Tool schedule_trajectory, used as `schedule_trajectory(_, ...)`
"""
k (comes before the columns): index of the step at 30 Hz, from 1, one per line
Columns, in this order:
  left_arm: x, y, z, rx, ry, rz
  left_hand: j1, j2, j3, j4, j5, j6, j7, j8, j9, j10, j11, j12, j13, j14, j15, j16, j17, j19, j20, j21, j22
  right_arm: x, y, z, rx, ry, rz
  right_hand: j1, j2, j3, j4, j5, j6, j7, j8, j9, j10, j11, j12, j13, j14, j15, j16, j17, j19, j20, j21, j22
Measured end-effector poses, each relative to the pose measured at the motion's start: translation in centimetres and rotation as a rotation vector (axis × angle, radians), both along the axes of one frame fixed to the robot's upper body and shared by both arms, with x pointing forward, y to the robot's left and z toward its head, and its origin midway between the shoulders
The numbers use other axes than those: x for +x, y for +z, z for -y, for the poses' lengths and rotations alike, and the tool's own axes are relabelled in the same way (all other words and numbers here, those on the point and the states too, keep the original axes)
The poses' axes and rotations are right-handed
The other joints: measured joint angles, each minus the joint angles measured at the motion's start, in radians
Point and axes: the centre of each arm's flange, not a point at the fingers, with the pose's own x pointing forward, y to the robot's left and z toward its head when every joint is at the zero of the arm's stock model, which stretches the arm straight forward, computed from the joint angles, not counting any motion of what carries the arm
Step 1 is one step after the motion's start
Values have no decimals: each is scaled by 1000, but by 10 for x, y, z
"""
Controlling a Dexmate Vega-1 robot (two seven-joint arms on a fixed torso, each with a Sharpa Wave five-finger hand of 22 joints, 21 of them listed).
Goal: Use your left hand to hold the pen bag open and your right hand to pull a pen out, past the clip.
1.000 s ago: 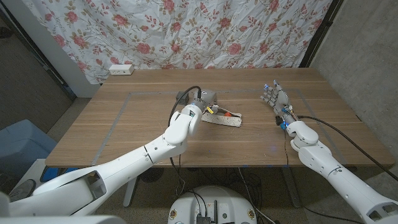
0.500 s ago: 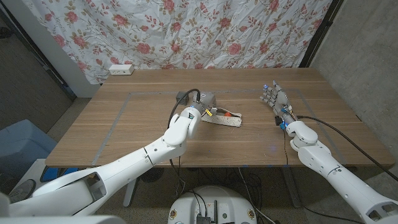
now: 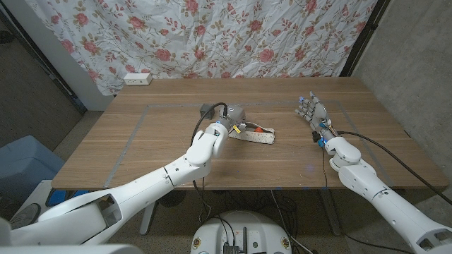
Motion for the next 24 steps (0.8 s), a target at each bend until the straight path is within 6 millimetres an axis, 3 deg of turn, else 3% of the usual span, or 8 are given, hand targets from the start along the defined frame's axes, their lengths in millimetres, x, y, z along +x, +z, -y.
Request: schedule_trajectory(24, 4, -4, -6, 0, 18, 3, 48, 30, -8, 0, 0, 9, -2, -12, 0, 12, -1, 0, 0, 13, 2, 0, 0, 27, 2, 0, 0, 2, -2, -1, -5, 7, -19, -9, 9, 0, 0, 0, 4, -4, 0, 0, 0, 0, 0, 0, 0, 0, 0, -5, 0, 0, 0, 0)
